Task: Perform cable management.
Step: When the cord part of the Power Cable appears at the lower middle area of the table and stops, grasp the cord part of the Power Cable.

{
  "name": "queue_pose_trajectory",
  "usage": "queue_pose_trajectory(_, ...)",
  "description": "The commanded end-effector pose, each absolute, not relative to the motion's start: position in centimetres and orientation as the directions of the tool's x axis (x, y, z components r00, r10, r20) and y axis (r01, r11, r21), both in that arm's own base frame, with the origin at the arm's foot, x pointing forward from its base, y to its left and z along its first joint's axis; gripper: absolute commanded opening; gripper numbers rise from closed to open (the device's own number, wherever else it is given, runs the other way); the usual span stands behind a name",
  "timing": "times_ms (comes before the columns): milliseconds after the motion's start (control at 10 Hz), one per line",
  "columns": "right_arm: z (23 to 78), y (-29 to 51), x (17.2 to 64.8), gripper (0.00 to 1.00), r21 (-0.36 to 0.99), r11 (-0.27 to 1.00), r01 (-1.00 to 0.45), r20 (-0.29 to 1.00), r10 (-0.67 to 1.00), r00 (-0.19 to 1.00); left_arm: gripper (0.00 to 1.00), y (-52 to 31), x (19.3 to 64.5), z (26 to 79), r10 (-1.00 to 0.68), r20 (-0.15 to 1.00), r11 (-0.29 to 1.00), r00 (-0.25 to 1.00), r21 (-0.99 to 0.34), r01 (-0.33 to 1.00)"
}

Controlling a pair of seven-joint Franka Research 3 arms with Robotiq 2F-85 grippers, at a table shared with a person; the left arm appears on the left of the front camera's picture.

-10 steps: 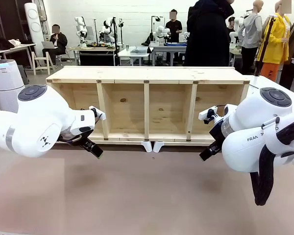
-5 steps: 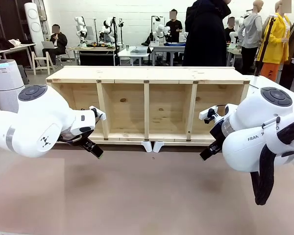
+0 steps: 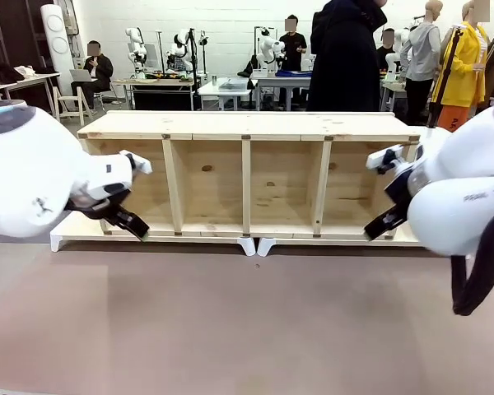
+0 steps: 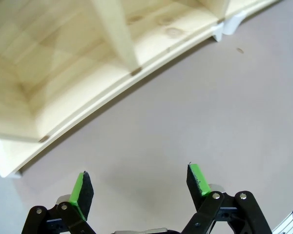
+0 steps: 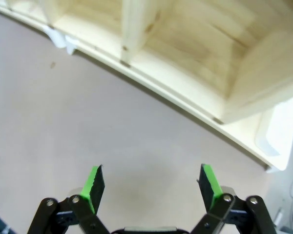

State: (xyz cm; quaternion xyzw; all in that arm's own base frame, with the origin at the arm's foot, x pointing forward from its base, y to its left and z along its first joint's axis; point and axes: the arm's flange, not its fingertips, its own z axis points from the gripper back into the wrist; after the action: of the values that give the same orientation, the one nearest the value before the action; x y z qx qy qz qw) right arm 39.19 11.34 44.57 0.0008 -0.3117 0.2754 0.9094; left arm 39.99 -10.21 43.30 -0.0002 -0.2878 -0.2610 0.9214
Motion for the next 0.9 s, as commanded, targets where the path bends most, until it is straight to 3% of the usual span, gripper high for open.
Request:
queue_pose_trajectory(0,43.6,6.5,30.5,1.0,-0.188,0.857,-0.48,0.574,0.492,0.654,1.0,-5.1,32.2,42.4,-0.455,0.531,0.879,0.715,0.141,0.455)
queue_pose_trajectory(800,50.1,1.7,21.2,1.0,-0.237,0.908,-0.346,0.671,0.41,0.617,1.0,2.7,21.0,47.7,-0.342,0.657,0.931,0.671,0.138,0.339)
